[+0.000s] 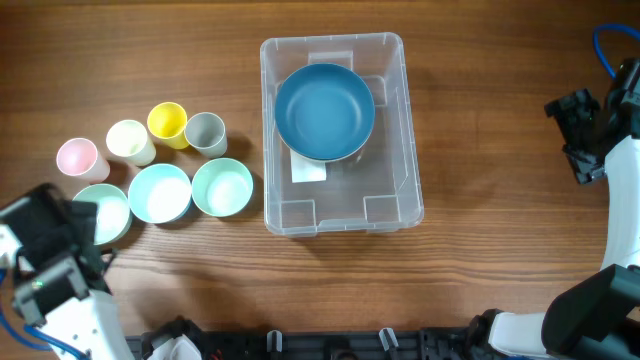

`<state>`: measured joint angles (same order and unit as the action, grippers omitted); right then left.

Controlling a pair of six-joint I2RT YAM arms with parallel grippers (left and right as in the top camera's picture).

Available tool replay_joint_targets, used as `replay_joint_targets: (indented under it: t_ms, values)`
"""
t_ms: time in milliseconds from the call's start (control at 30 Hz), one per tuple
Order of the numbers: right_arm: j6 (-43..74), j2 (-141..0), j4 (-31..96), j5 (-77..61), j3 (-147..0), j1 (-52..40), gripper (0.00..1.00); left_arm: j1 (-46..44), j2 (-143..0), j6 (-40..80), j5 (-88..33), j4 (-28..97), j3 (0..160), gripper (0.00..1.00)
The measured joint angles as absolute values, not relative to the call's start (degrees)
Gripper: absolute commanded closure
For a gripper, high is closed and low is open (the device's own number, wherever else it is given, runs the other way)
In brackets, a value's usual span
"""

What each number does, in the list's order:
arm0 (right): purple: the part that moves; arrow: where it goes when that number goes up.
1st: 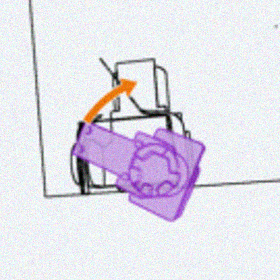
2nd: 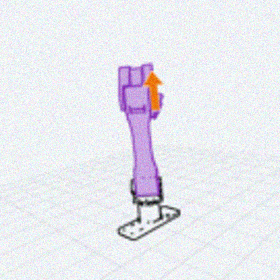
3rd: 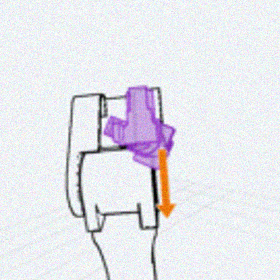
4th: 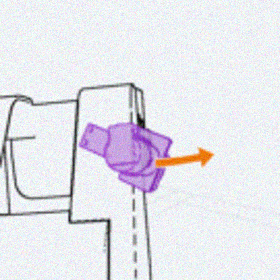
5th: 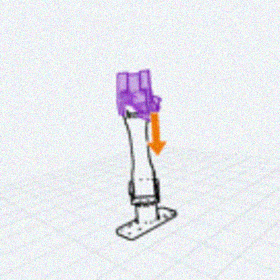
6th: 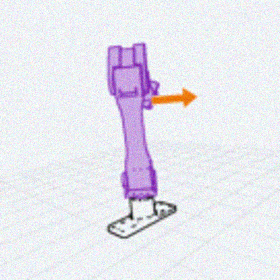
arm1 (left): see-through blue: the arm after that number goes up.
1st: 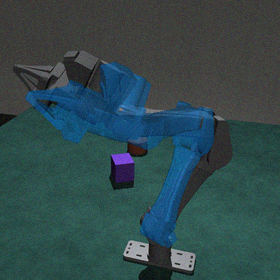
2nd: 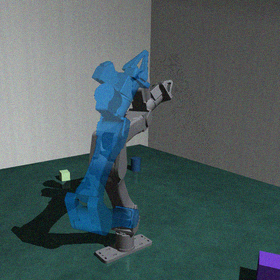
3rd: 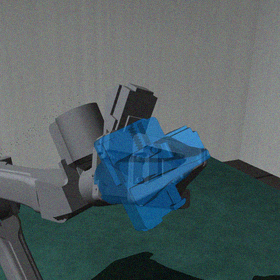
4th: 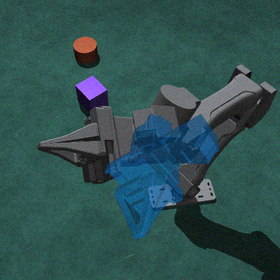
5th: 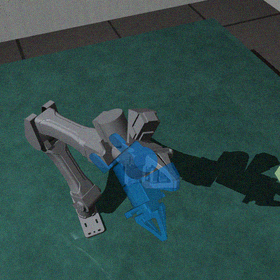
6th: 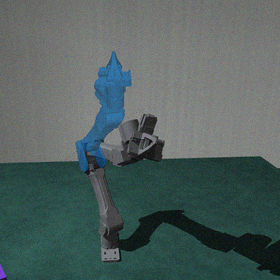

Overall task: Pack container
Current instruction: 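Move the left gripper to the pink bowl and grasp its rim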

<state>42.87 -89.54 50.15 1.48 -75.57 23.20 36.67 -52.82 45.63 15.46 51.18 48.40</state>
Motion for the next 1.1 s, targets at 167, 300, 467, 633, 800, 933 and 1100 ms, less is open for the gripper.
replay_joint_targets:
  t_ms: [167, 300, 467, 633, 800, 933, 1100]
  values:
    - [42.87, -89.54, 50.19, 1.48, -75.57, 23.20, 0.00, 53.95, -62.50, 43.97, 2.02, 43.66, 48.51, 0.07]
    - [42.87, -89.54, 50.17, 1.48, -75.57, 23.20, 0.00, 61.49, -72.16, 41.56, -3.95, 41.28, 49.34, 0.09]
    - [42.87, -89.54, 50.19, 1.48, -75.57, 23.20, 0.00, 62.76, -82.11, 40.34, -6.66, 36.82, 51.88, 0.08]
    - [42.87, -89.54, 50.19, 1.48, -75.57, 23.20, 0.00, 62.76, -86.00, 39.07, -6.96, 32.29, 53.65, 0.24]
    - [42.87, -89.54, 50.19, 1.48, -75.57, 23.20, 0.00, 62.76, -93.82, 38.39, -6.63, 31.33, 54.19, 0.33]
    - [42.87, -89.54, 50.19, 1.48, -75.57, 23.20, 0.00, 62.76, -97.56, 38.17, -4.40, 31.44, 54.19, 0.45]
    - [42.87, -89.54, 50.19, 1.48, -75.57, 23.20, 0.00, 62.81, -97.71, 38.02, -1.30, 31.29, 54.26, 0.88]
